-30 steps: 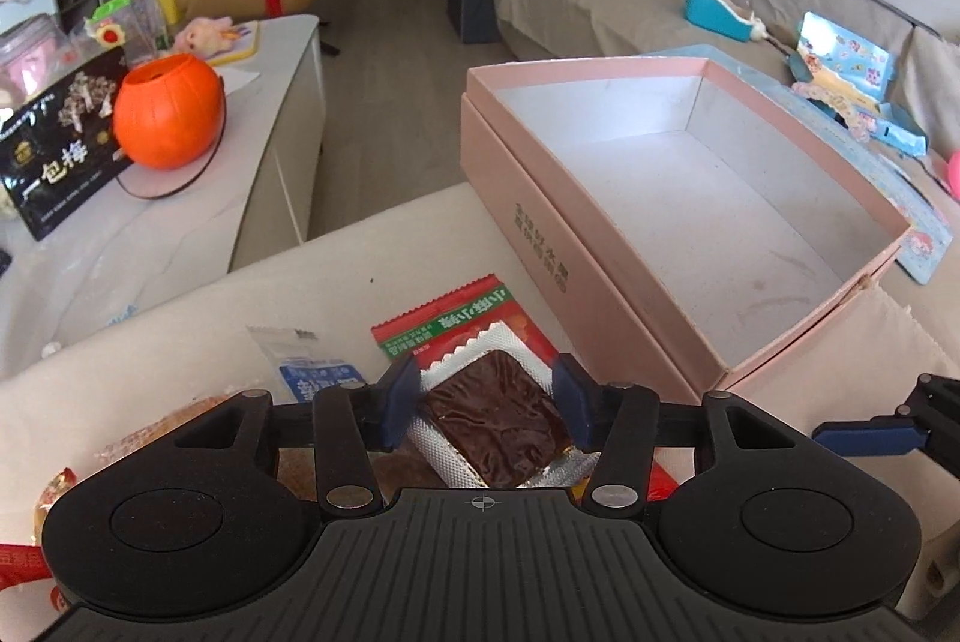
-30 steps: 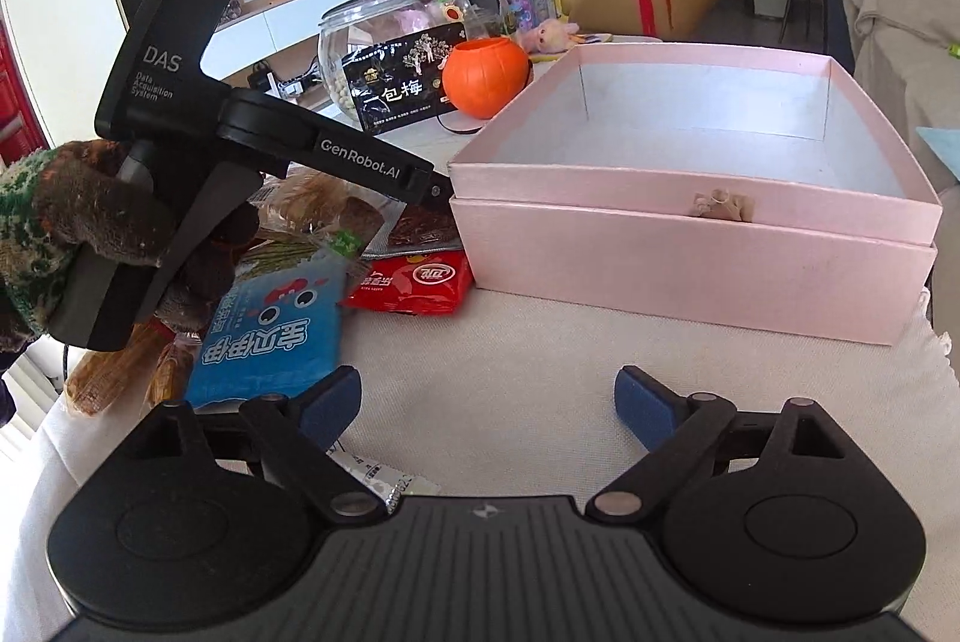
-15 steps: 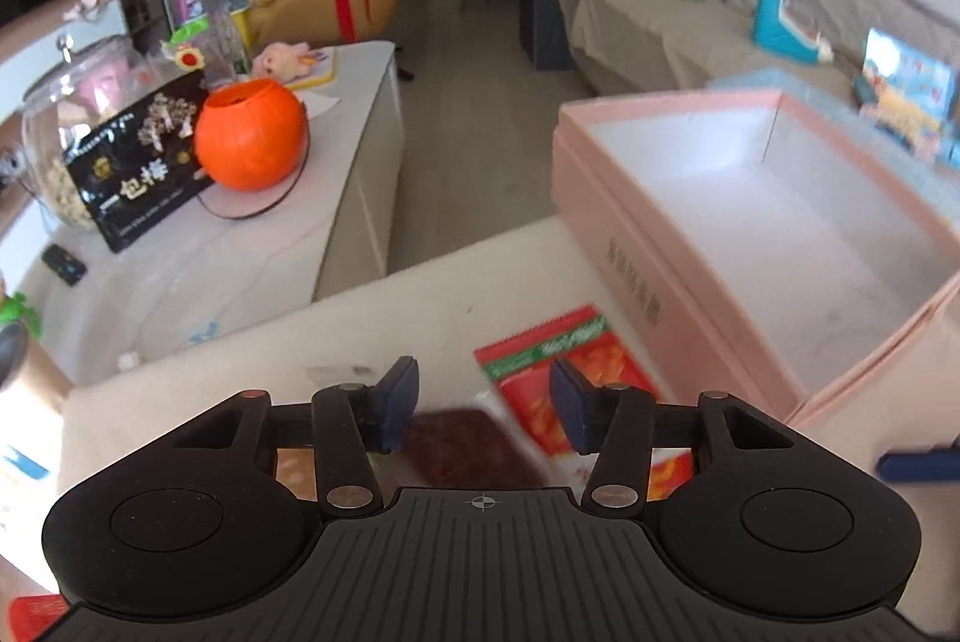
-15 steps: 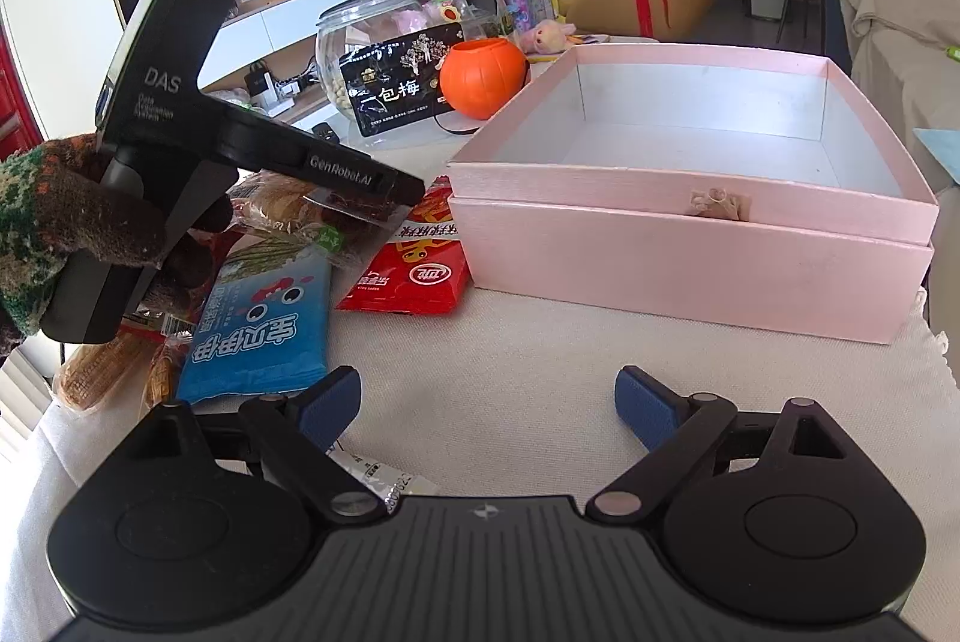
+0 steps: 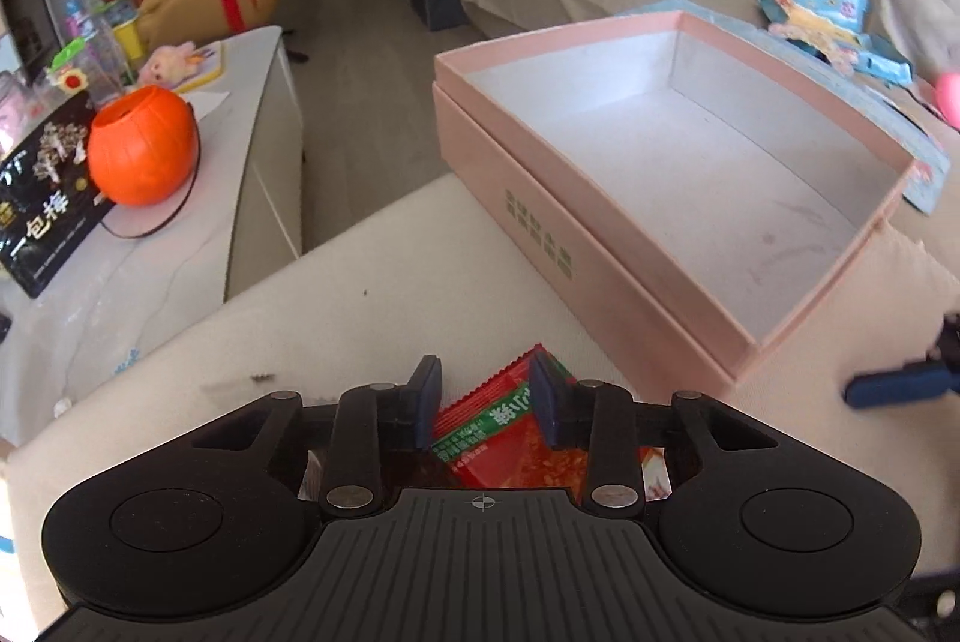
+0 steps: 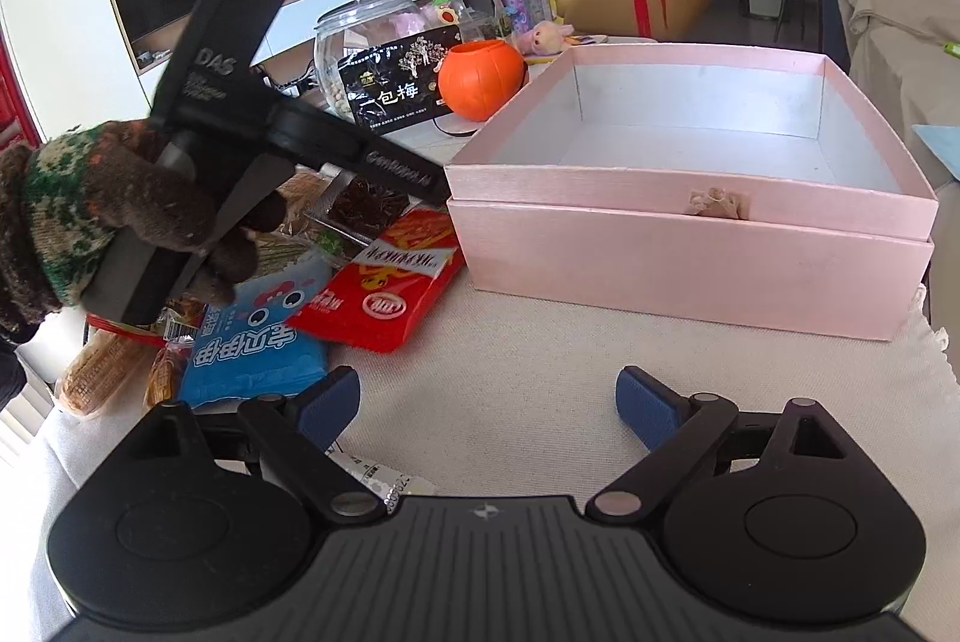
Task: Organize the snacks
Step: 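Move the left gripper over the snack pile toward the red spicy-strip packet, then close the left gripper on the red spicy-strip packet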
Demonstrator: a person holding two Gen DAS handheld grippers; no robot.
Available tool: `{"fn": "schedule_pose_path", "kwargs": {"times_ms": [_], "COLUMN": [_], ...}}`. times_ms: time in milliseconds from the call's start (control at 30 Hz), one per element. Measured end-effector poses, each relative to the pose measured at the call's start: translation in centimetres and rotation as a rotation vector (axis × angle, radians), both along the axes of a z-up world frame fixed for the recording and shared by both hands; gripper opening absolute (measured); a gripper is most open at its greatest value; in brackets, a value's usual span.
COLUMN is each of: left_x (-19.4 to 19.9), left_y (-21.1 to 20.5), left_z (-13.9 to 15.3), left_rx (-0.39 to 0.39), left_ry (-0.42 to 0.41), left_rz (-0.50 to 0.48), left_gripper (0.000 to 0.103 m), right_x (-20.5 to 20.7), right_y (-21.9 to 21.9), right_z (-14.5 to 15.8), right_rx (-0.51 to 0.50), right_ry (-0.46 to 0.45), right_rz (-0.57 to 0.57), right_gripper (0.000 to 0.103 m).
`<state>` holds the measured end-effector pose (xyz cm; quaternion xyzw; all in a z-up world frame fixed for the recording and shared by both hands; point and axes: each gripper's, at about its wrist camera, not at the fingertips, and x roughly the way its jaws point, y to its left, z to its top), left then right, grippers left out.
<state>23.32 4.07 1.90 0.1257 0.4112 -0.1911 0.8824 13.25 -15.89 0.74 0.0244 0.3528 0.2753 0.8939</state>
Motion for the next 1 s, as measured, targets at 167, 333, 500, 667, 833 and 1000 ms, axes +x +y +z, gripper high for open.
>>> {"fn": "schedule_pose_path", "kwargs": {"times_ms": [167,333,500,667,833,1000], "left_x": [-3.8,-7.1,-11.1,-12.1,-12.1,-10.5], "left_y": [1.2,2.0,2.5,1.0,-0.7,-3.2], "left_z": [0.6,2.9,3.7,3.4,2.7,1.3], "left_rx": [0.014,-0.131,-0.285,-0.289,-0.248,-0.158], "left_ry": [-0.056,-0.090,-0.051,-0.094,-0.089,-0.102], "left_rz": [0.040,0.243,0.336,0.373,0.374,0.358], "left_gripper": [0.036,0.036,0.037,0.037,0.037,0.037], "right_x": [0.0,0.1,-1.4,-5.1,-5.6,-5.4], "right_y": [-0.2,-0.1,0.2,2.6,3.8,1.0], "right_z": [0.0,0.1,1.6,1.8,1.3,1.8], "right_rx": [0.002,-0.008,-0.073,-0.199,-0.255,-0.356], "right_ry": [0.000,0.003,0.045,0.020,-0.018,-0.034], "right_rz": [0.001,0.010,0.162,0.348,0.286,0.182], "right_gripper": [0.093,0.095,0.095,0.095,0.076,0.071]}}
